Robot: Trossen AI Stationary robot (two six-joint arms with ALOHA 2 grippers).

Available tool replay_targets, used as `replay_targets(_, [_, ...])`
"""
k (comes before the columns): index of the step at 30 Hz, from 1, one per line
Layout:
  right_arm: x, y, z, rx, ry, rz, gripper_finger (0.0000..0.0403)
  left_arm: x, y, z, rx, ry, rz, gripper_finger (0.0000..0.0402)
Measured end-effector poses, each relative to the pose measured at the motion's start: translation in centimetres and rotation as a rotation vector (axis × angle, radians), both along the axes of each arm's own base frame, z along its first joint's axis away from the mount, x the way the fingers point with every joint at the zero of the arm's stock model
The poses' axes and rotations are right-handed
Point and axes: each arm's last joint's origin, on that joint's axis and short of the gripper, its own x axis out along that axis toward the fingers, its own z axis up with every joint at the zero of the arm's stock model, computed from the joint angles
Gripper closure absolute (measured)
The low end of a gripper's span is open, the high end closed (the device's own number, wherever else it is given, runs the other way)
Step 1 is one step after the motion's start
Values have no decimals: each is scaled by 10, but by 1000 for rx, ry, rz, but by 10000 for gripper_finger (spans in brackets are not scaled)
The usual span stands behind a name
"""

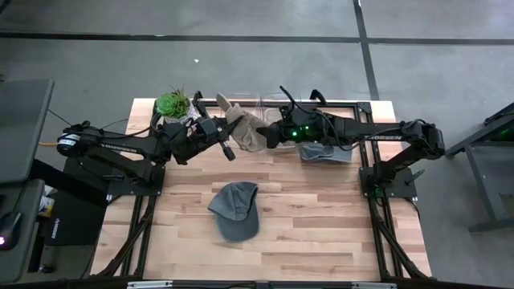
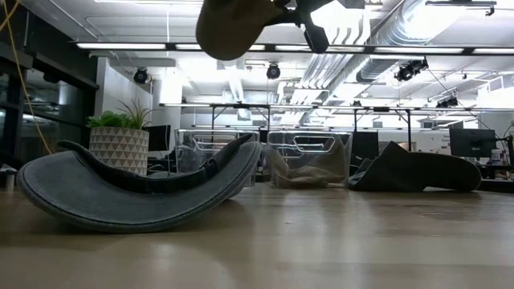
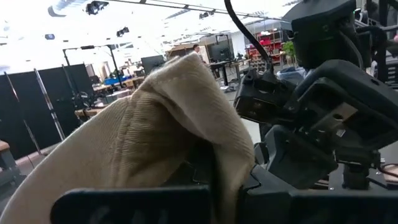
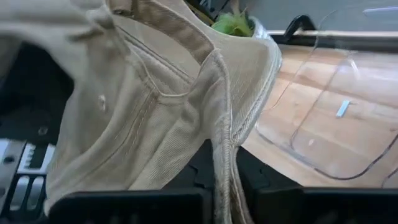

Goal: Pick & Place hat
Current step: Put the brown cap into the right transparent bin

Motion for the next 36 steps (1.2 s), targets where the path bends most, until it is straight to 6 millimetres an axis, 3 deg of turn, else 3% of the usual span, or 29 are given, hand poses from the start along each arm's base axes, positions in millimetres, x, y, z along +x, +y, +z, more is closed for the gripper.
replay_targets(11, [0,0,0,-72,18,37,397,0,0,-1,-107,-64,-22,383])
replay_targets(15, [0,0,0,-82,24,34,397,1,0,-2,-189,-96,-40,326])
replay_targets(23, [-1,-2,-1,-101,38,20,397,2,-4,-5,-343,-159,-152,152])
replay_targets(27, [-1,-2,-1,-105,39,13,397,2,-9,-5,-373,-173,-163,86])
replay_targets(31, [-1,-2,-1,-109,40,12,397,1,-13,-5,-394,-187,-141,50])
replay_targets(36, [-1,-4,-1,-123,45,7,397,-1,-24,-5,-412,-198,-101,39])
